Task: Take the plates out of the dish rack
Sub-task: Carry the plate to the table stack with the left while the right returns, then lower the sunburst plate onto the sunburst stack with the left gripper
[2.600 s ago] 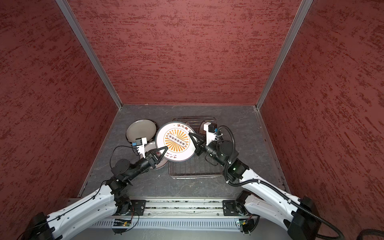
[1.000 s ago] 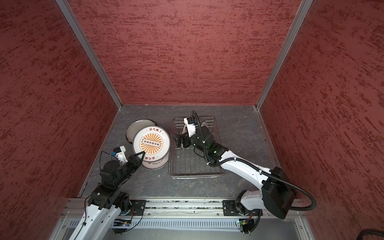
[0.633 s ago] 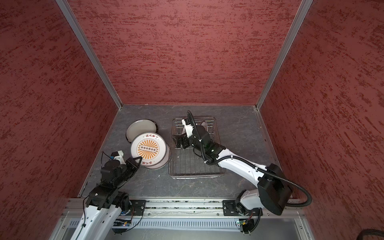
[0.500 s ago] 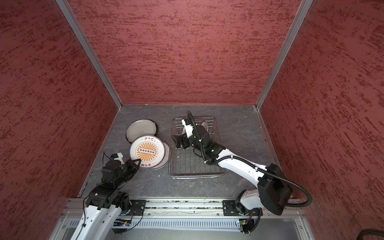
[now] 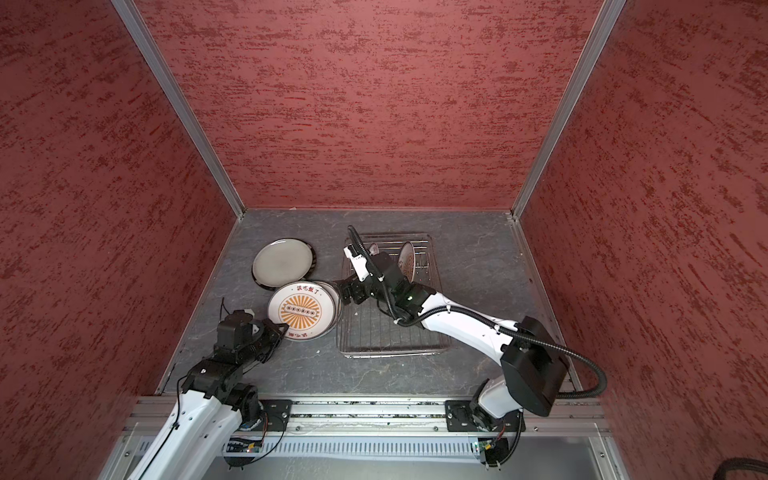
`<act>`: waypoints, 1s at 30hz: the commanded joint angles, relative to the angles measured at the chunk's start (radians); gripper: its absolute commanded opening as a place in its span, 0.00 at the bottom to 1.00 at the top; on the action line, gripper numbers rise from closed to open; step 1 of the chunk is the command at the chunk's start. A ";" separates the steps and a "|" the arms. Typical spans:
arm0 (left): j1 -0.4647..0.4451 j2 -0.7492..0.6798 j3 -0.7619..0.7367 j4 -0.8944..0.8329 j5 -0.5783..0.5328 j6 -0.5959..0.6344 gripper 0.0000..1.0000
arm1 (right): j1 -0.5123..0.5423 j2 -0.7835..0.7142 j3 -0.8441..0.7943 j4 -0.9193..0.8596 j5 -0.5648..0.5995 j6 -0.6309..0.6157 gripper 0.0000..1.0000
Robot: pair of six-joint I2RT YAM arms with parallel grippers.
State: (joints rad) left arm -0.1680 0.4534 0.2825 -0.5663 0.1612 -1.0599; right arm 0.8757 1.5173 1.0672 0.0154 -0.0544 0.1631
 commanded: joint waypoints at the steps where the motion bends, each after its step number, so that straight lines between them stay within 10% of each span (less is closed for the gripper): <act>1: 0.009 0.007 -0.007 0.095 0.027 -0.011 0.00 | 0.017 0.030 0.046 -0.045 0.034 -0.048 0.98; 17: 0.033 0.037 -0.049 0.112 0.071 -0.034 0.04 | 0.034 0.053 0.073 -0.060 0.031 -0.054 0.97; 30: 0.044 0.057 -0.065 0.124 0.071 -0.031 0.41 | 0.048 0.062 0.078 -0.060 0.038 -0.057 0.97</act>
State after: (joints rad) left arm -0.1318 0.5171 0.2264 -0.4751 0.2340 -1.0992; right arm 0.9112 1.5703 1.1099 -0.0498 -0.0380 0.1291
